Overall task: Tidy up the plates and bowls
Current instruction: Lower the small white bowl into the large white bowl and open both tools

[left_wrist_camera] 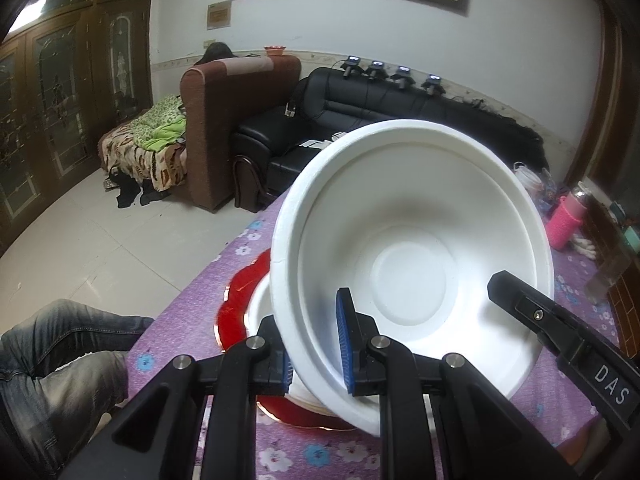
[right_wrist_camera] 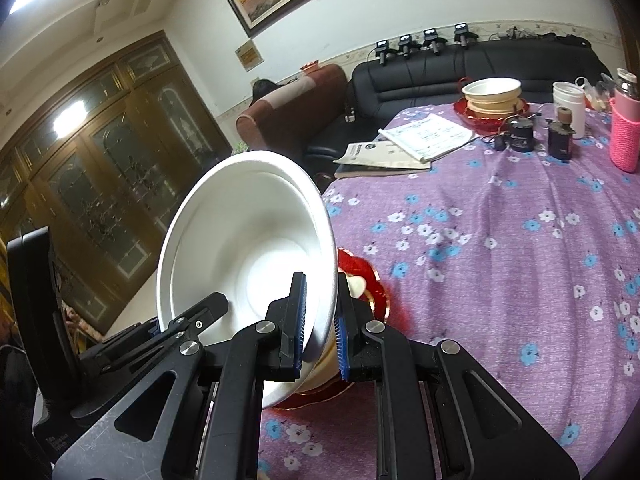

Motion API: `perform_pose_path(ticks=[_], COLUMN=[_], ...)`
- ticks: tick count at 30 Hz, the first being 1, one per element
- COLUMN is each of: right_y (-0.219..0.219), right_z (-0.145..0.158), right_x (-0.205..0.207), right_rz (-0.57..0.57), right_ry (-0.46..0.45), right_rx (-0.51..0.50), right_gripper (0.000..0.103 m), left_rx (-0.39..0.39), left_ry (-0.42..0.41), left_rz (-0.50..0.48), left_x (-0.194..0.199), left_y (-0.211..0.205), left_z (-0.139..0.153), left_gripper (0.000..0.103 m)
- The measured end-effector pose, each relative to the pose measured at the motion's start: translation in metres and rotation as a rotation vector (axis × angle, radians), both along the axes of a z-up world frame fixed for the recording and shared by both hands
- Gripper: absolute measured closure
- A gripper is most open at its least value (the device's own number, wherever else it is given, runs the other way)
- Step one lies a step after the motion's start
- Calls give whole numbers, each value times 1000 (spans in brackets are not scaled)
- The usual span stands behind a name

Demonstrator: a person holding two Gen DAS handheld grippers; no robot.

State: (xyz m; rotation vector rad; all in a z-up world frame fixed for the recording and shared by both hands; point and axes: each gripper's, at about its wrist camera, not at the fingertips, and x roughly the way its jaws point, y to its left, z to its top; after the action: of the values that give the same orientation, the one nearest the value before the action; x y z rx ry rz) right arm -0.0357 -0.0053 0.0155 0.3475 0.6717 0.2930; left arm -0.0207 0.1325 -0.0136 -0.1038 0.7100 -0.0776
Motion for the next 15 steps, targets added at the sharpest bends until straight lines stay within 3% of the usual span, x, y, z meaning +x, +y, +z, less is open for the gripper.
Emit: perform_pose_path(ticks=[15], right_y=[18], right_z=[-19], right_x=[15], right_rz=[52], right_ry=[52], right_rx=[-15], right_gripper=[90], left_rx=[19], left_ry=[46], left_rz=[33], left_x=[3], left_y=[12], left_z=[-15], left_gripper=[86])
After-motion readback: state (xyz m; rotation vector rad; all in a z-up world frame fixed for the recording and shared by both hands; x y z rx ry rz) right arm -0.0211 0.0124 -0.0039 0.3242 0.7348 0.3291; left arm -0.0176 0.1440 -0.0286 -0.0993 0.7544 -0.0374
